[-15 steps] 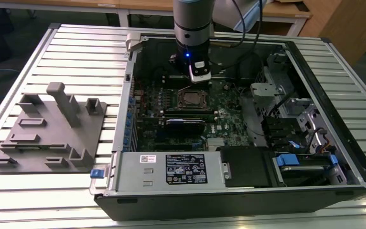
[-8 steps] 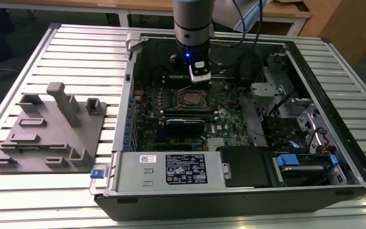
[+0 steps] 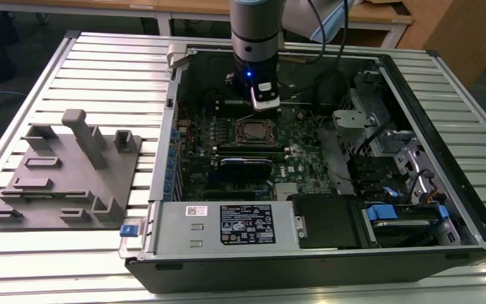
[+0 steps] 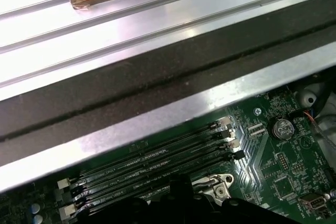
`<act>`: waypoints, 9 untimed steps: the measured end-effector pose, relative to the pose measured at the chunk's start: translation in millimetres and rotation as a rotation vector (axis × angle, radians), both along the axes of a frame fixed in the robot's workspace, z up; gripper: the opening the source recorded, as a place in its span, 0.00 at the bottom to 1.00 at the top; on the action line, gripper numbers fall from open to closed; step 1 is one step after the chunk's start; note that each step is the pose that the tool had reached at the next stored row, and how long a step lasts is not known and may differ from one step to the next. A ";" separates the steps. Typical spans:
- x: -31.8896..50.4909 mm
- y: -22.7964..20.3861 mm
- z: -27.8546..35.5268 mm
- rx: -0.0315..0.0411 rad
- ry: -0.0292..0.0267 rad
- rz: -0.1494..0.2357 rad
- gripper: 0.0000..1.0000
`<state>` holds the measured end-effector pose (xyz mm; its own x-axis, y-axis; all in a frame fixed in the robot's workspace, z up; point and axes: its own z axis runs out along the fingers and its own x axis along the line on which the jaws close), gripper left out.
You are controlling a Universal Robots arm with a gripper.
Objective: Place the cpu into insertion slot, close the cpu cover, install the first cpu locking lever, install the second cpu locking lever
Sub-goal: 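Install the first cpu locking lever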
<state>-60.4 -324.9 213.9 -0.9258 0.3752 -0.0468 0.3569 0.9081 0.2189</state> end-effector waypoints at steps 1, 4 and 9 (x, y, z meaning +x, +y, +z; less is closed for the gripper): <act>0.2 0.0 -0.4 -0.0010 0.0002 -0.005 0.11; 0.8 0.2 -1.7 -0.0031 0.0002 -0.036 0.11; 2.3 1.9 -2.5 -0.0052 0.0001 -0.068 0.11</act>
<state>-58.1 -323.1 211.5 -0.8980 0.4373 -0.0488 0.4183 0.8827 0.2142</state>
